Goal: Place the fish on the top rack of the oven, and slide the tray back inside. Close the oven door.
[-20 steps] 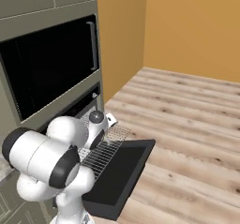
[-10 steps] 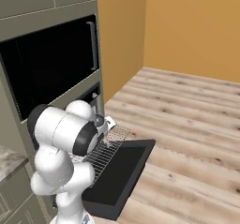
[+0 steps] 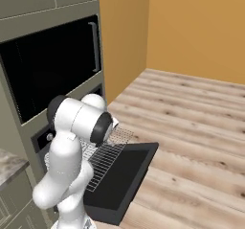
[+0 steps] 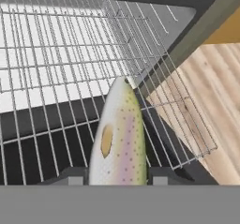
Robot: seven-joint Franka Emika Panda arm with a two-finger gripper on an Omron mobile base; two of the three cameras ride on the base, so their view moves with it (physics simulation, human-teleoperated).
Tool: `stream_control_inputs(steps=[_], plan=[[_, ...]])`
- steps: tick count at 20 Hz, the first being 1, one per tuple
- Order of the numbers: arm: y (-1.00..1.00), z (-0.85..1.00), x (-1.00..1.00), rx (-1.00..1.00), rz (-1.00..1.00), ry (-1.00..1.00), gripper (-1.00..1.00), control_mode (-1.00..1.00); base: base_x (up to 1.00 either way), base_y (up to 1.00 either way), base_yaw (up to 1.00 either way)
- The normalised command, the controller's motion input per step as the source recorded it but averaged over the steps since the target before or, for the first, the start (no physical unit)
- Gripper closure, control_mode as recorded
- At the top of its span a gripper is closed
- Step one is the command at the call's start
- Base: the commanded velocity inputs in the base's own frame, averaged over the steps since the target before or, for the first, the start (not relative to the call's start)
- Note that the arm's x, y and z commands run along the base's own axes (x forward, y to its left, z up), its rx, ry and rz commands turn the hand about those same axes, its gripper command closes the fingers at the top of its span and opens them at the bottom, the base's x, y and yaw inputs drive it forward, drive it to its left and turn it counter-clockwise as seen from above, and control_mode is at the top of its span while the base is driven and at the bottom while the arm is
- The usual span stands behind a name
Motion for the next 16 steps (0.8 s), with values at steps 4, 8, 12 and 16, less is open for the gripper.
stream_control_inputs(steps=[4, 8, 12, 16], plan=[[0.0, -0.59, 0.18, 0.0, 0.14, -0.04, 1.0, -1.0, 0.0, 0.0, 0.0], [0.0, -0.6, 0.13, 0.0, 0.12, -0.05, 1.0, -1.0, 0.0, 0.0, 0.0], [-0.06, -0.66, -0.09, 0.0, 0.03, -0.13, 1.0, -1.0, 0.0, 0.0, 0.0], [-0.01, -0.82, -0.14, -0.01, 0.01, -0.19, 1.0, -1.0, 0.0, 0.0, 0.0]])
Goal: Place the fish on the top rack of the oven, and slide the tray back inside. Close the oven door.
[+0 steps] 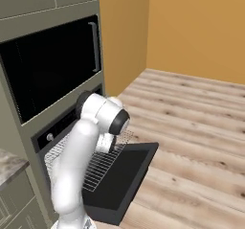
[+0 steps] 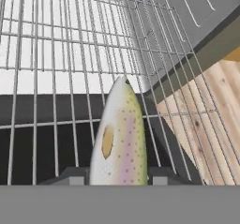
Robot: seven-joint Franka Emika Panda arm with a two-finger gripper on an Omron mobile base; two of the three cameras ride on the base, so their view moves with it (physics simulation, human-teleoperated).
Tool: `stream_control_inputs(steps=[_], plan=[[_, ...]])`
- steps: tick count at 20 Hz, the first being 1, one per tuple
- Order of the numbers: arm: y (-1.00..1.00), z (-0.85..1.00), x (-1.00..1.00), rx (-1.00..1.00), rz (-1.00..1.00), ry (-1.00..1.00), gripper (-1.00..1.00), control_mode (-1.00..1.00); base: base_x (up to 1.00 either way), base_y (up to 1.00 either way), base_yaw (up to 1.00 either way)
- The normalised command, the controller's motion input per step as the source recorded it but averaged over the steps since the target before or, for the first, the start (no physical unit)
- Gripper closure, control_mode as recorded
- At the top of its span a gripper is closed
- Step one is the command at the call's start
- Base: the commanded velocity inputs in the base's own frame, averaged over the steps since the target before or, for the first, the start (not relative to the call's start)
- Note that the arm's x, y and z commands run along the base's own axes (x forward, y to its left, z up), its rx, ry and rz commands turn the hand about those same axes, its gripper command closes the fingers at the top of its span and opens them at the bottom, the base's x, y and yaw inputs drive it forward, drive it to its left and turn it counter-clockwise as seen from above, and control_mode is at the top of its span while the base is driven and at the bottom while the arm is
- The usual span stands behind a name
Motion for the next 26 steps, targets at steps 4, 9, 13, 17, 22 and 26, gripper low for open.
stream_control_inputs(steps=[4, 9, 13, 17, 22, 26], plan=[[0.0, -0.71, 0.0, -0.01, 0.0, -0.16, 1.0, -1.0, 0.0, 0.0, 0.0], [0.15, -0.65, 0.33, 0.0, 0.0, -0.07, 1.0, -1.0, 0.0, 0.0, 0.0], [0.16, -0.87, 0.23, -0.04, 0.0, -0.05, 1.0, -1.0, 0.0, 0.0, 0.0], [0.03, -1.0, 0.0, -0.05, 0.0, -0.07, -1.0, -1.0, 0.0, 0.0, 0.0], [0.11, -0.69, -0.27, -0.08, 0.0, -0.09, -1.0, -1.0, 0.0, 0.0, 0.0], [-0.56, 0.45, -1.0, 0.0, -0.01, -0.21, -1.0, -1.0, 0.0, 0.0, 0.0]])
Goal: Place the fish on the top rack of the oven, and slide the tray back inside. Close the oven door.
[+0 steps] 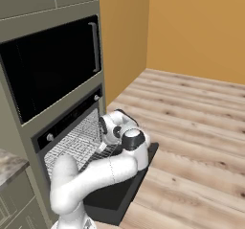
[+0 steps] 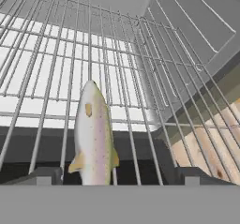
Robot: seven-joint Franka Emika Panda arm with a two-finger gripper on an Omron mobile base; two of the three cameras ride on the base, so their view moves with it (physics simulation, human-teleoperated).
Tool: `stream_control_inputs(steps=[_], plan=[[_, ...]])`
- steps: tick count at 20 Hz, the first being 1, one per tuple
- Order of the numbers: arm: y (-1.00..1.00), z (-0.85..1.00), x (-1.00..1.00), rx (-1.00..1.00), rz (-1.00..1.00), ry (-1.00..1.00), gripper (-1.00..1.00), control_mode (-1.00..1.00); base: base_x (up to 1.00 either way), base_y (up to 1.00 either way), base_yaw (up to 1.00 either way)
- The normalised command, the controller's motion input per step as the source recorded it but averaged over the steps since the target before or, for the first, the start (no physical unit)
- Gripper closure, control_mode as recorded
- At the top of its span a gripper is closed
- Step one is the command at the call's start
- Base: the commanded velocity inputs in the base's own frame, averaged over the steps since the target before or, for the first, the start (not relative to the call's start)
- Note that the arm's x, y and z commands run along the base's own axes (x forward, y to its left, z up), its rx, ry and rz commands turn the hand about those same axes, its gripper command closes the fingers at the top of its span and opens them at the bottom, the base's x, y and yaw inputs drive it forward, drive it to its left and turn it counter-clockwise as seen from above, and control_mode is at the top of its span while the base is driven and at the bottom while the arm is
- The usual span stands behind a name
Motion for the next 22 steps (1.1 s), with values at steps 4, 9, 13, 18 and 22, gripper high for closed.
stream_control_inputs(steps=[4, 9, 13, 18, 22], plan=[[-0.5, 0.82, -1.0, 0.0, 0.0, -0.16, -1.0, -1.0, 0.0, 0.0, 0.0], [-0.03, 0.66, -0.87, -0.06, -0.01, -0.1, -1.0, -1.0, 0.0, 0.0, 0.0], [-0.28, 0.14, -0.87, -0.09, -0.07, -0.02, -1.0, -1.0, 0.0, 0.0, 0.0], [-0.63, 0.0, -0.22, -0.01, -0.08, 0.1, -1.0, -1.0, 0.0, 0.0, 0.0], [-0.23, 0.0, 0.39, 0.0, 0.0, 0.14, -1.0, -1.0, 0.0, 0.0, 0.0]])
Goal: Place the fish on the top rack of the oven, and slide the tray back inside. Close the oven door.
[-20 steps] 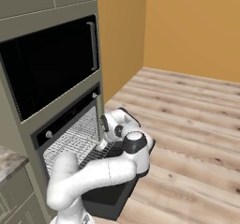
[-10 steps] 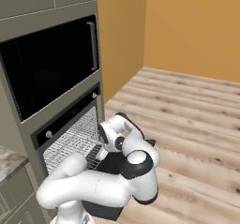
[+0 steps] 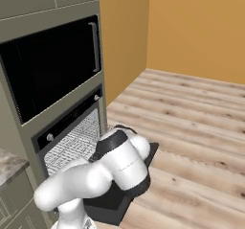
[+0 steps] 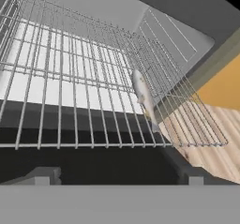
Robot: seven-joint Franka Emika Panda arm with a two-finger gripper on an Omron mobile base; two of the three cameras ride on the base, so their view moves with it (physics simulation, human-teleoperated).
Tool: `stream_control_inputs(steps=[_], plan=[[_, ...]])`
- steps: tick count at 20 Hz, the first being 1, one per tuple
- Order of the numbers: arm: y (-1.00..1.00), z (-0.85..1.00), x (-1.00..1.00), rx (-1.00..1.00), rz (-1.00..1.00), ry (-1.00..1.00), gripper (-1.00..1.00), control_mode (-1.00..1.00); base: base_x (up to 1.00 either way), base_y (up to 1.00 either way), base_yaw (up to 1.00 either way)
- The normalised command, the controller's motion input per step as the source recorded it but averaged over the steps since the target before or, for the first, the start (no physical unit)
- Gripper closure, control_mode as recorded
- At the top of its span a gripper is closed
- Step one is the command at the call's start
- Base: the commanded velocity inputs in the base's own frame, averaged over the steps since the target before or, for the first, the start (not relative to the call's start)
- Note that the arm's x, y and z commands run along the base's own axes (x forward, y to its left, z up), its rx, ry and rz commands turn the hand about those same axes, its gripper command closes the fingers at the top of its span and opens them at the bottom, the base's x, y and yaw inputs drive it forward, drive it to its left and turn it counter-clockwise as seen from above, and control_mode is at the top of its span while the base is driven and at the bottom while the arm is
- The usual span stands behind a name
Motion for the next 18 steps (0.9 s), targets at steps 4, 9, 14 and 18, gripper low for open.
stream_control_inputs(steps=[4, 9, 14, 18], plan=[[-0.02, -0.07, 0.55, 0.0, 0.07, 0.03, -1.0, -1.0, 0.0, 0.0, 0.0], [0.04, -0.56, 0.53, 0.0, 0.15, 0.0, -1.0, -1.0, 0.0, 0.0, 0.0], [0.33, -0.81, 0.55, 0.0, 0.12, 0.0, -1.0, -1.0, 0.0, 0.0, 0.0], [0.39, -0.84, 0.61, 0.0, 0.1, 0.0, -1.0, -1.0, 0.0, 0.0, 0.0]])
